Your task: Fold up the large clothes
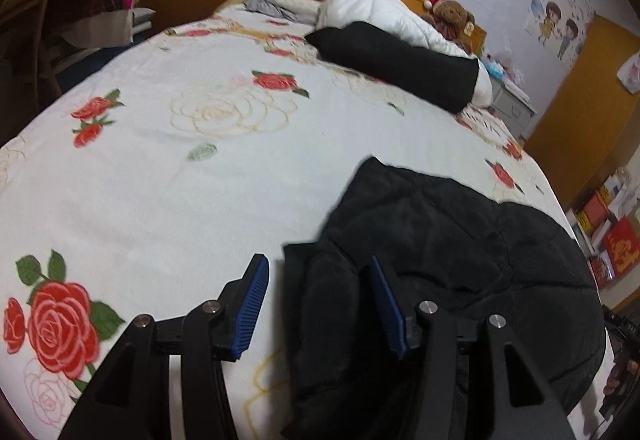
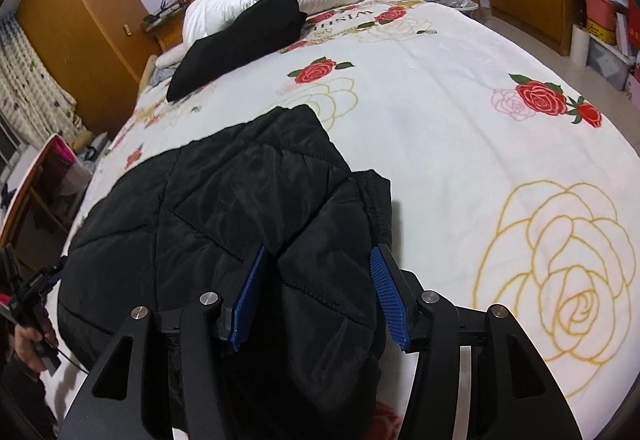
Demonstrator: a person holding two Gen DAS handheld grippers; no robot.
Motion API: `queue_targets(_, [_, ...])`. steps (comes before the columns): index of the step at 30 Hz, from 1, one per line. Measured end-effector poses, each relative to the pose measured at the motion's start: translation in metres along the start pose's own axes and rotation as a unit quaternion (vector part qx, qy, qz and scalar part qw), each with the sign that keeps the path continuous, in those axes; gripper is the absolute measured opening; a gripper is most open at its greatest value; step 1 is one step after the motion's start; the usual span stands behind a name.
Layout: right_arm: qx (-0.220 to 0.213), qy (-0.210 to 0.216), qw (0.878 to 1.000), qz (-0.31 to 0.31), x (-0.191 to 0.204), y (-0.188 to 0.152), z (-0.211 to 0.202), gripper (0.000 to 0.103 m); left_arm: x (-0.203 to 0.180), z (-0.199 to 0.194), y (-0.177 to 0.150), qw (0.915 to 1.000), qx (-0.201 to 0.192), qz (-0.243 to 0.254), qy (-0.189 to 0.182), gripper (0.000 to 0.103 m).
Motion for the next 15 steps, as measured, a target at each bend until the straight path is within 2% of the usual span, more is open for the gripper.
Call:
queue_targets(1, [0.005, 0.000, 1.000, 0.000, -0.001, 0.000, 0.004, 0.053, 0.006, 0.006, -0.002, 0.9999, 0.010, -0.008, 0.004, 0.056])
queue_targets(4, [0.043, 0.011, 0.999, -0.010, -0.001, -0.011, 0.027, 0.056, 0.014, 0.026, -0.016, 0.9985, 0.046, -0.026, -0.018, 0.057])
queue_targets(5, [0.045, 0.006, 0.999, -0.009, -0.003, -0.013, 0.032, 0.063, 0.014, 0.029, -0.019, 0.9983, 0.047, -0.028, -0.022, 0.057])
queue_targets(6, [0.045, 0.006, 0.999, -0.006, -0.004, -0.013, 0.035, 0.065, 0.015, 0.030, -0.020, 0.9980, 0.048, -0.032, -0.026, 0.057])
queue_targets(15, [0.085, 0.066, 0.994, 0.030, -0.012, -0.011, 0.066, 0.070, 0.019, 0.061, -0.030, 0.9900, 0.085, -0.076, -0.084, 0.063])
Point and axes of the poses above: each gripper's, at about its wrist camera, not at the fingertips, and z roughly the way its jaws point, x to its left, y to its top, the point moved 5 cm from there along z, roughly the way its jaws point, and after that the axes turned 13 degrees about -y, right-handed, at the moved point
